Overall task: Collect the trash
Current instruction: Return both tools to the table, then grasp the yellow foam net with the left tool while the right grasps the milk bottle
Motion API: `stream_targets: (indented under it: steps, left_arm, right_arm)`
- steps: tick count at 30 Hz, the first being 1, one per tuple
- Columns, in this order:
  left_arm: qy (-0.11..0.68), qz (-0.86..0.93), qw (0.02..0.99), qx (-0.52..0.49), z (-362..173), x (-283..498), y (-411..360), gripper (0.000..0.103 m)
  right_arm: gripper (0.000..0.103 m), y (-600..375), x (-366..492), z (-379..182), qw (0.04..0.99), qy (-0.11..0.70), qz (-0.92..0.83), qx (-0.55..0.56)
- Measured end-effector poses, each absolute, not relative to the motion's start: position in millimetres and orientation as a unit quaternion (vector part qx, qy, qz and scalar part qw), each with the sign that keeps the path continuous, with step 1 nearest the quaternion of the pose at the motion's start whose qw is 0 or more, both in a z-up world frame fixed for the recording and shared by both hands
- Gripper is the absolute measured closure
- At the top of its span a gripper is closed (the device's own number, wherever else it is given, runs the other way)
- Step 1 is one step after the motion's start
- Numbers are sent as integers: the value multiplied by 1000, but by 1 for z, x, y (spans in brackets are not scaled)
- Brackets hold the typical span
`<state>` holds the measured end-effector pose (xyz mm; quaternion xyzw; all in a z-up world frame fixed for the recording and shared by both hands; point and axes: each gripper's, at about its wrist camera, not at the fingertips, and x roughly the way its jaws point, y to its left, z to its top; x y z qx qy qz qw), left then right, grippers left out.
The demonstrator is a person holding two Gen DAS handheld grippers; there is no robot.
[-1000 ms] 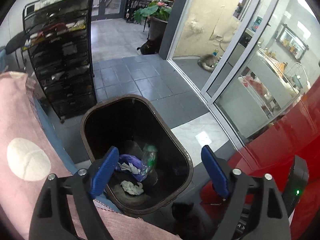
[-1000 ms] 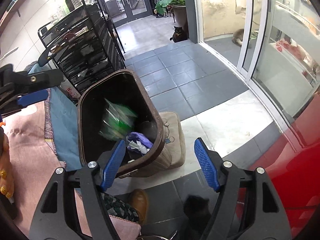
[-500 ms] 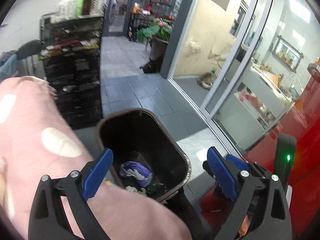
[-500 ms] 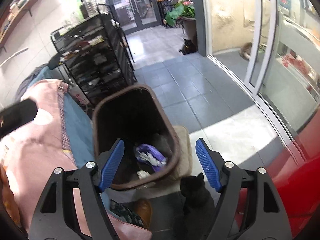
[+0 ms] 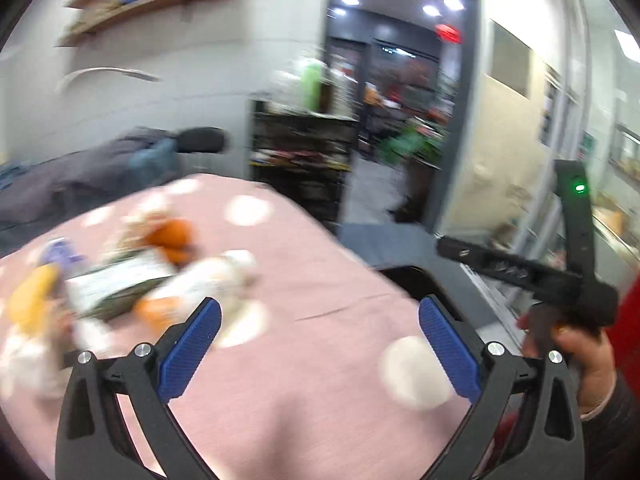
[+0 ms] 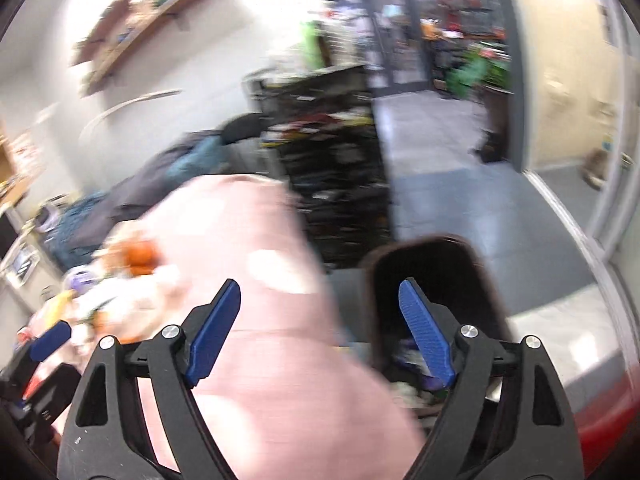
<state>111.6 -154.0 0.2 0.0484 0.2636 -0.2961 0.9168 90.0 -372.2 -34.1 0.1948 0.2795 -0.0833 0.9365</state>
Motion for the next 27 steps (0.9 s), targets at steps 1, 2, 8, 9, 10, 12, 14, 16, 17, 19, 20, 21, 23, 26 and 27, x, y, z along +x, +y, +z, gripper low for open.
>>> stream_targets:
  steps: [1,2,8,9,10,12,14,16,17,19,20,21,23,26,27]
  left_arm:
    - [258,-266,928,42,2,109,-132,5]
    - [255,-243,935,37,3,107,-114,5]
    - [262,-114,958,-6,-2,99,-4,5]
    - [268,-97,958,-19,-5,98,12,5]
    - [275,-82,957,-34,-7,99,26,5]
    - [280,-65,956,-66,-12,96,52,5]
    - [285,-55,953,-83,-15,96,65,5]
    - [284,-52,954,-80,-15,95,65,5]
    - [281,-52,955,-78,-15,95,66,5]
    - [276,-64,957,-69,-13,100,60,5]
    - [278,-70,956,-62,-14,101,59,5]
    - [280,-73,956,-56,-16,102,59,5]
    - [281,-75,956,-47,-16,109,58,5]
    - [285,-77,955,-40,-16,122,56,5]
    - [287,-75,954,-34,-15,127,55,5]
  right_arm:
    - [21,-360,93,-29,940,277,-71,187]
    - [19,-343,99,-24,943,277,-51,177]
    - [18,-246,119,-17,940,298,64,154]
    - [18,-232,121,-19,938,302,81,152]
    - [18,-219,122,-22,935,307,95,146]
    - [18,-200,114,-26,936,310,106,132]
    - [18,-192,110,-29,935,313,112,121]
    - [18,-190,109,-33,934,323,111,109]
    - [18,-188,107,-34,933,324,109,108]
    - [18,-195,105,-34,933,325,100,119]
    - [18,-201,104,-34,932,326,99,125]
    - [18,-204,105,-34,932,326,98,129]
    - [18,-205,107,-33,932,326,91,130]
    - [18,-205,113,-35,931,331,89,125]
    - [18,-205,115,-35,931,333,90,123]
